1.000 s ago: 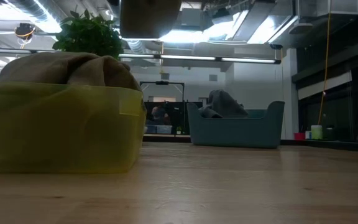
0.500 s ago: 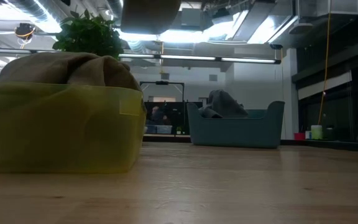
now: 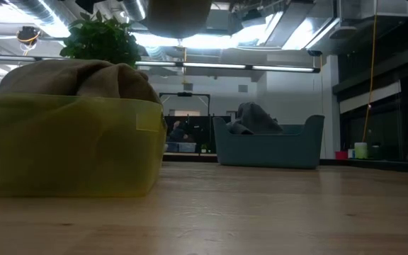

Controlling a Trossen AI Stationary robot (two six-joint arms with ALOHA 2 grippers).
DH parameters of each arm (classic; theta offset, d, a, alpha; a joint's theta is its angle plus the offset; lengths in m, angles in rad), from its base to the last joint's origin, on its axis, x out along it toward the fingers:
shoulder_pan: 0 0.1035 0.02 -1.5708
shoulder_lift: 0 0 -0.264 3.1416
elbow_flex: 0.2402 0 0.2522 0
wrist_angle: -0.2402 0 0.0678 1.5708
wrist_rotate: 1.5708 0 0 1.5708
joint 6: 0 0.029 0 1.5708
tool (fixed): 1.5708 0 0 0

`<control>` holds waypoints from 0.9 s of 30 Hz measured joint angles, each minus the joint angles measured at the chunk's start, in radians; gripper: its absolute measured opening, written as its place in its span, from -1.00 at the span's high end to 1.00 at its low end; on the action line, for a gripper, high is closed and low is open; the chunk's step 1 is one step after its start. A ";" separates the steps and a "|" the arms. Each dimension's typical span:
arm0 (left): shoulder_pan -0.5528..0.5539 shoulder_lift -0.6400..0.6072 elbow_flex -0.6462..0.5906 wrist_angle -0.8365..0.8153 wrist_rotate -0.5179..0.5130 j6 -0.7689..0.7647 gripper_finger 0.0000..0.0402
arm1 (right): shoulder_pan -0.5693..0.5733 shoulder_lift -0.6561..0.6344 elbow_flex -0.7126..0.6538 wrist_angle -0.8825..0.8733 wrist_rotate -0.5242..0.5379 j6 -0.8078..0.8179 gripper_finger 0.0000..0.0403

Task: Pick & Place hat
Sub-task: Put the brown cap into the yellow bin

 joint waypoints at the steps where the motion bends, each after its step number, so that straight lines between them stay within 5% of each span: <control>1: 0.000 -0.001 0.000 0.000 -0.005 0.000 -0.02 | -0.002 0.000 0.000 0.000 0.000 0.002 0.96; 13: 0.009 -0.001 0.000 -0.016 -0.014 -0.012 0.93 | -0.005 0.000 0.000 -0.023 -0.044 0.015 0.95; 27: -0.009 -0.092 -0.001 -0.304 -0.029 -0.212 0.94 | -0.081 -0.030 0.000 -0.258 -0.318 0.168 0.34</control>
